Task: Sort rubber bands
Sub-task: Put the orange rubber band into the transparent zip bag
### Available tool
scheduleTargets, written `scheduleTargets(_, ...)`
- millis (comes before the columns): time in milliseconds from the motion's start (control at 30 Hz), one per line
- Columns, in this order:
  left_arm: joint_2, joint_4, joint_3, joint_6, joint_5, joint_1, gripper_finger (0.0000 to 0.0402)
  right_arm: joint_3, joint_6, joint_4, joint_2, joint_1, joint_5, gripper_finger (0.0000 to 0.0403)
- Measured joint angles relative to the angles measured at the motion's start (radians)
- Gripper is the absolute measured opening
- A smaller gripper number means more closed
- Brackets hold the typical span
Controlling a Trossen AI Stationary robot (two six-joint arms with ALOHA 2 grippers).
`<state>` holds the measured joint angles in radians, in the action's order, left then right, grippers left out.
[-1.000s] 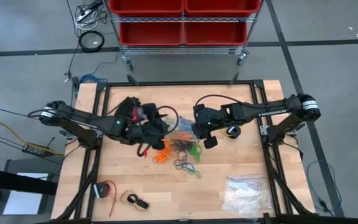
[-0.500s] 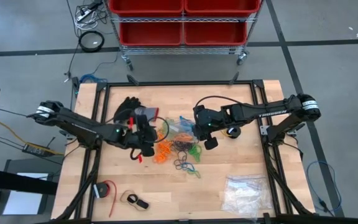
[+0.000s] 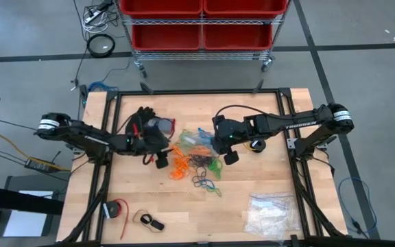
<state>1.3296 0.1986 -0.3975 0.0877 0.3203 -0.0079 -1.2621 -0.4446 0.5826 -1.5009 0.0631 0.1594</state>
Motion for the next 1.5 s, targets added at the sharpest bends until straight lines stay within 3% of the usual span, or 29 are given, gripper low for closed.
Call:
scheduleTargets(133,0.000,0.056,0.022,-0.005,-0.151,0.056,0.0168,0.000,-0.001,-0.013,0.000,0.000,-0.005,0.0000)
scheduleTargets(267,0.015,0.064,0.028,-0.006,-0.207,0.095,0.0144,0.000,-0.001,-0.013,0.000,0.000,-0.006,0.0000)
scheduleTargets(667,0.164,0.204,0.028,-0.054,-0.264,0.140,0.0124,0.000,0.000,-0.012,0.000,0.000,-0.006,0.0000)
scheduleTargets(733,0.166,0.210,0.028,-0.058,-0.265,0.139,0.0103,0.000,0.000,-0.013,0.000,0.000,-0.006,0.0000)
scheduleTargets(867,0.157,0.223,0.028,-0.066,-0.276,0.140,0.0022,0.000,0.000,-0.012,0.000,-0.001,-0.006,0.0000)
scheduleTargets(1067,0.156,0.215,-0.004,-0.068,-0.300,0.139,0.0009,0.000,0.006,-0.012,0.000,-0.001,-0.006,0.0000)
scheduleTargets(1233,0.156,0.108,-0.064,-0.069,-0.337,0.139,0.0003,0.000,0.011,-0.007,0.000,-0.001,-0.021,0.0000)
scheduleTargets(1367,0.155,-0.067,-0.129,-0.082,-0.336,0.136,0.0002,0.000,0.024,0.003,0.000,-0.001,-0.023,0.0000)
scheduleTargets(1500,0.132,-0.272,-0.207,-0.107,-0.276,0.134,0.0002,0.000,0.025,0.012,0.000,-0.001,-0.023,0.0000)
